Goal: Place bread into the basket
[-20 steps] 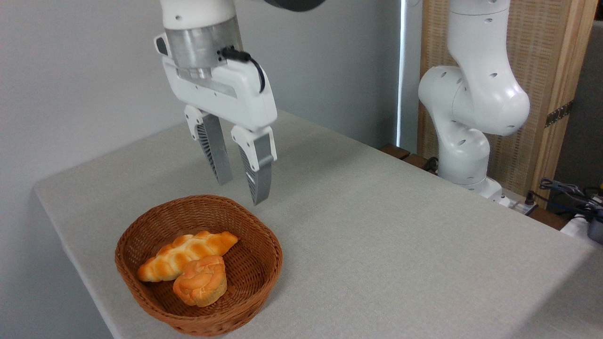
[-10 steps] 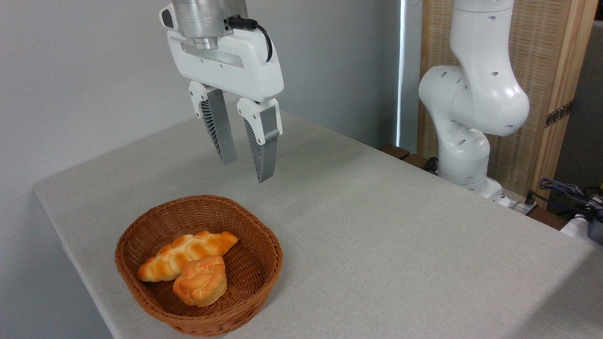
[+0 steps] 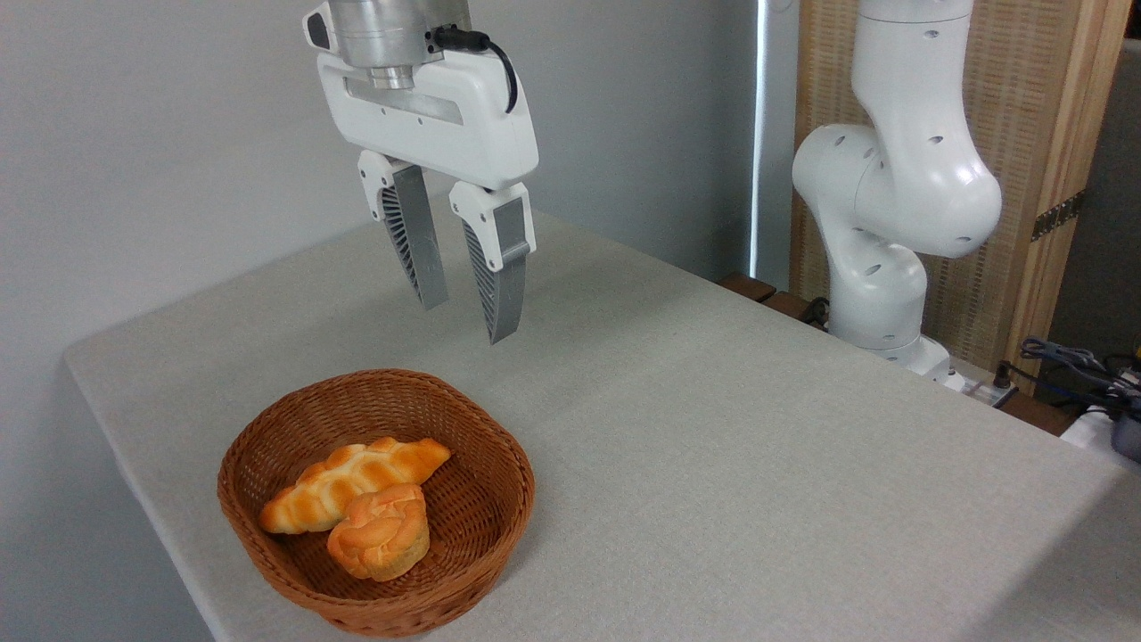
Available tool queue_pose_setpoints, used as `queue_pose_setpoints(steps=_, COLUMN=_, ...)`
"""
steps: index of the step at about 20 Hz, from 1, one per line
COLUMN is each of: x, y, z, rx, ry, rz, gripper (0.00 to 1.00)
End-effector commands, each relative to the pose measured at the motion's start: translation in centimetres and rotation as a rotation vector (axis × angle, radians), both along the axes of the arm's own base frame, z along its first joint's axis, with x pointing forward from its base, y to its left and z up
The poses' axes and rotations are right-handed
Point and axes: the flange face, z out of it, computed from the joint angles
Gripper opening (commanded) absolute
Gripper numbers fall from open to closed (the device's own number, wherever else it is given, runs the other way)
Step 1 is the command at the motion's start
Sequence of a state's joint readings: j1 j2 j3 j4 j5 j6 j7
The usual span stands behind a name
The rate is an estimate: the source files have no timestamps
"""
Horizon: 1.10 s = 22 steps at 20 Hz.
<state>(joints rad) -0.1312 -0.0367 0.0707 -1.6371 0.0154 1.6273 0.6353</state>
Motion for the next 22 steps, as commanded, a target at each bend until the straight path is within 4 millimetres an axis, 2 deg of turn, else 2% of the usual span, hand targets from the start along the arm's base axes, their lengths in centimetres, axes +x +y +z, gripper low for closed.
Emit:
queue_pose_setpoints(steps=1, x=-0.40, y=0.21, z=0.30, rx=0.013, ry=0.013, rz=-0.011, gripper=1.00)
queue_pose_setpoints(steps=11, x=-0.36, y=0.02, z=0.22, rx=0.006, ry=0.016, rz=-0.127, gripper=1.00)
queue_pose_setpoints(steps=22, x=-0.38, y=0.00, z=0.20, rx=-0.005, ry=0.017, rz=-0.123, gripper=1.00)
